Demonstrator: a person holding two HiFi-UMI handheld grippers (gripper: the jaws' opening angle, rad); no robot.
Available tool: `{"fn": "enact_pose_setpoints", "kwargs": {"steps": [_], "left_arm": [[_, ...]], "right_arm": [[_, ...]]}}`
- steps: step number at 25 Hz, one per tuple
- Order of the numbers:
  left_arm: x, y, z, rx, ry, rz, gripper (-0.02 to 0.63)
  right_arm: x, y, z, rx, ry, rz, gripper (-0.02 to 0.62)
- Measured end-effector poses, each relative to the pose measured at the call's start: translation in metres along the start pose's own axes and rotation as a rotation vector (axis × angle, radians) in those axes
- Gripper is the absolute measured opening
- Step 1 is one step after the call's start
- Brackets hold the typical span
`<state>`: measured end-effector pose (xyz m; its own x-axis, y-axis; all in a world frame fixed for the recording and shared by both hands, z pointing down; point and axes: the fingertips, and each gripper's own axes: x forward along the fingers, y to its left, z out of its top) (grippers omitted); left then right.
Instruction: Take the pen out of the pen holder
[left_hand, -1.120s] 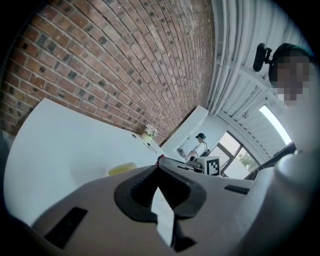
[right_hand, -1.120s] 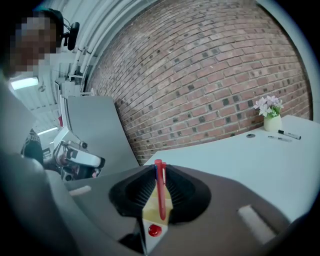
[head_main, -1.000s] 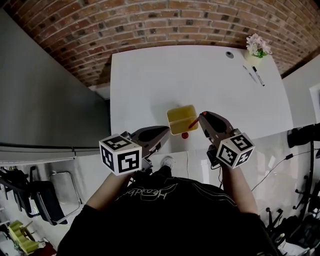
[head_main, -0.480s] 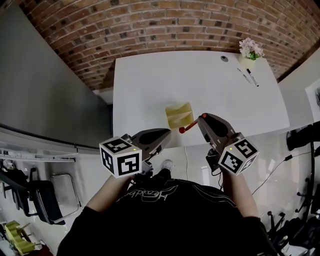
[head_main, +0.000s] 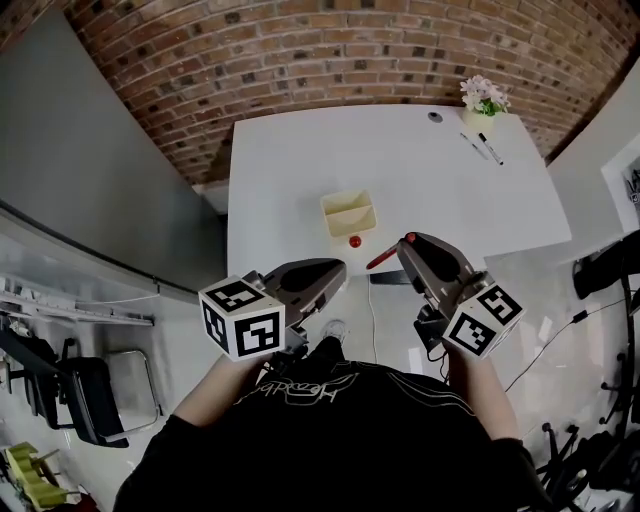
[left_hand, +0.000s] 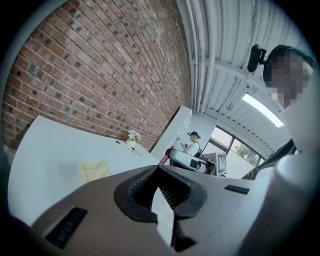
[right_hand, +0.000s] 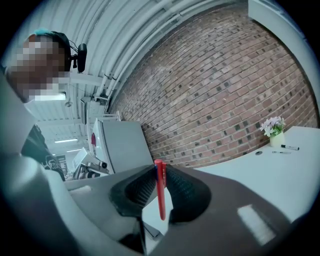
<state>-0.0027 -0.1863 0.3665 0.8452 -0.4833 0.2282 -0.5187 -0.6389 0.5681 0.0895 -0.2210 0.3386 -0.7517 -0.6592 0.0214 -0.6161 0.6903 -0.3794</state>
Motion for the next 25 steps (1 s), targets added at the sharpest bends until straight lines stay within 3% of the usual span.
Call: {"fn": "enact_pose_setpoints", "kwargs": {"steps": [13,25], "left_arm": [[-0.015,-0.07,-0.019,0.119,-0.054,0.02,0.005],[-0.018,-0.109,-0.04,0.159,-0.071,0.027,0.005]], "right_arm": [[-0.079,0.05,-0.008,0.01,-0.035,0.054,0.066],[-0.125,0.071,-0.013,0.005,-0.05,0.066,0.066]]}}
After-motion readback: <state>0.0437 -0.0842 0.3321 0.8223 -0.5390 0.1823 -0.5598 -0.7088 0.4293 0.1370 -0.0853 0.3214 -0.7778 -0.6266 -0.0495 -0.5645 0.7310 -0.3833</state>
